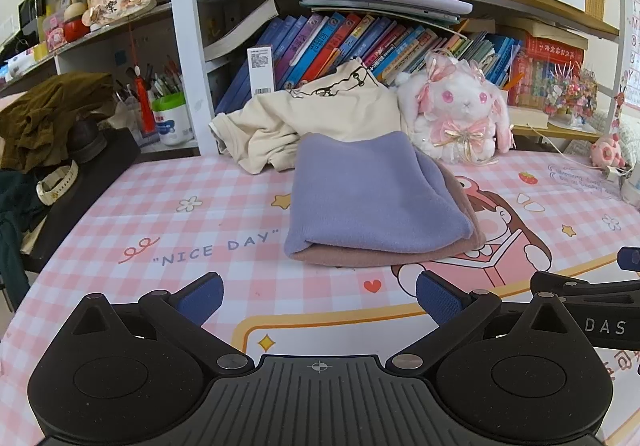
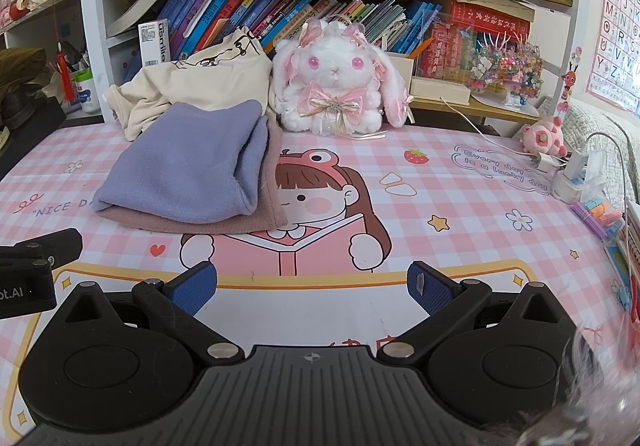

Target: Fold clothes

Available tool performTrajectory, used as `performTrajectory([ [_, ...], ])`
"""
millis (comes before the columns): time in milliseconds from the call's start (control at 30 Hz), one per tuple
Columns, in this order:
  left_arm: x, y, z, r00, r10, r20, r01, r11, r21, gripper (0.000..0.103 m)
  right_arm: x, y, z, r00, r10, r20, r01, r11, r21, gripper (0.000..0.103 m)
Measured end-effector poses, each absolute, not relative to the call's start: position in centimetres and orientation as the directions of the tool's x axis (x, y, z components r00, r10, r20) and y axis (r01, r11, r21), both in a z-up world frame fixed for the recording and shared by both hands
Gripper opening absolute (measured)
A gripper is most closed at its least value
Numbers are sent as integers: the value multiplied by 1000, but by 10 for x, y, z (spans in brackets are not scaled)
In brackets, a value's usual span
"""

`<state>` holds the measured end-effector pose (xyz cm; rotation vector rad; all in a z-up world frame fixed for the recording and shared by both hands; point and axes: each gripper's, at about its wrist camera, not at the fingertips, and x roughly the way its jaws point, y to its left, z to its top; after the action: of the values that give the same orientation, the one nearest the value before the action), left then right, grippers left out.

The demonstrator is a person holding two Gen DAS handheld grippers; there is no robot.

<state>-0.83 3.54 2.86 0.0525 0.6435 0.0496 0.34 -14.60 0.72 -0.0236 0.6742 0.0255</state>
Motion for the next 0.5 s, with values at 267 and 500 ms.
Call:
performTrajectory([
  [267, -9, 34, 29, 799, 61, -598, -27, 997, 67, 103, 3, -146, 7, 780, 16, -626, -32, 999, -14, 103],
  [500, -12, 35, 30, 807, 49, -589, -17, 998, 59, 103, 3, -146, 6, 779, 17, -627, -33, 999, -14, 103],
])
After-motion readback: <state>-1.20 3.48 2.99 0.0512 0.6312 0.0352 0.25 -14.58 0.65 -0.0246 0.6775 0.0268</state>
